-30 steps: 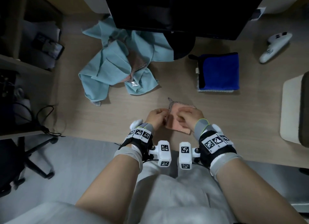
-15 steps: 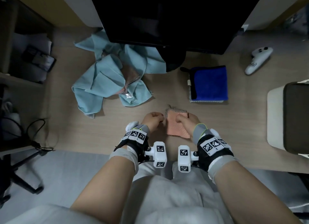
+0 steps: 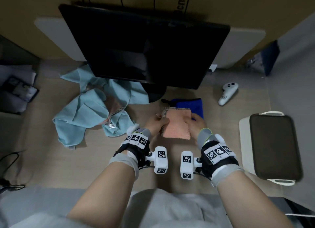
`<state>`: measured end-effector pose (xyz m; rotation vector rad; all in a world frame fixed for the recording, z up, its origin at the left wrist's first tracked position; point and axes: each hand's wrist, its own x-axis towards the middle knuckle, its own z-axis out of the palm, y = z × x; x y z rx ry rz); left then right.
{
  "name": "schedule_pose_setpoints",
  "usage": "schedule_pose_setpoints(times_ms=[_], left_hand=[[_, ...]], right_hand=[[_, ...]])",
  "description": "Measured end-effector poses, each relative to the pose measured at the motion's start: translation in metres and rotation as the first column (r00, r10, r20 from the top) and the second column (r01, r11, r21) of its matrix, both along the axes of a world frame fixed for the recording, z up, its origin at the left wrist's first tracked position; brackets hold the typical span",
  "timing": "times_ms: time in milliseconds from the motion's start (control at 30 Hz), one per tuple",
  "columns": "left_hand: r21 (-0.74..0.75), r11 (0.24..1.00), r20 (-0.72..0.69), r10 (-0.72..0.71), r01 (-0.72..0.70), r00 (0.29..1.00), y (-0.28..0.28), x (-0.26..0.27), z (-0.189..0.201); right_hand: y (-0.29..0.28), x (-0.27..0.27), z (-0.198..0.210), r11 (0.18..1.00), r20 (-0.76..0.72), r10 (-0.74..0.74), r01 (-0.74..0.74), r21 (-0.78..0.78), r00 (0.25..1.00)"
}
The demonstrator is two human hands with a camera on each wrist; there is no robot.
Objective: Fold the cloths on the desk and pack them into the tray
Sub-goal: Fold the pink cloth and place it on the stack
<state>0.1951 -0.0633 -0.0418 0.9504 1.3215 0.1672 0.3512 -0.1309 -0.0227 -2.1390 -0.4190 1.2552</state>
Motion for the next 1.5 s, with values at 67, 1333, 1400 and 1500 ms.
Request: schedule_pose_setpoints(times_ms=[67, 1333, 1400, 1500], left_hand=[[0.078, 0.997, -0.031, -0.009, 0.011, 0.999, 0.001, 0.021, -0.003], [0.211, 0.906, -0.299, 0.418, -0.367, 0.858, 0.079, -0.246, -0.033], [0.173, 0.932, -0.335, 0.360, -0.318, 0.871, 0.082, -0.258, -0.036], [0.142, 0.948, -0.353, 0.316, -0.284, 0.880, 0.087, -0.265, -0.038]], right_hand=[[0.006, 0.023, -0.004, 1.000, 0.032, 0.024, -0.024, 0.009, 0.999], [0.151, -0.232, -0.055, 0.959, -0.070, 0.277, -0.271, 0.077, 0.958], [0.157, -0.242, -0.065, 0.968, -0.057, 0.247, -0.243, 0.065, 0.967], [0.163, -0.244, -0.067, 0.936, -0.017, 0.351, -0.352, -0.026, 0.936]])
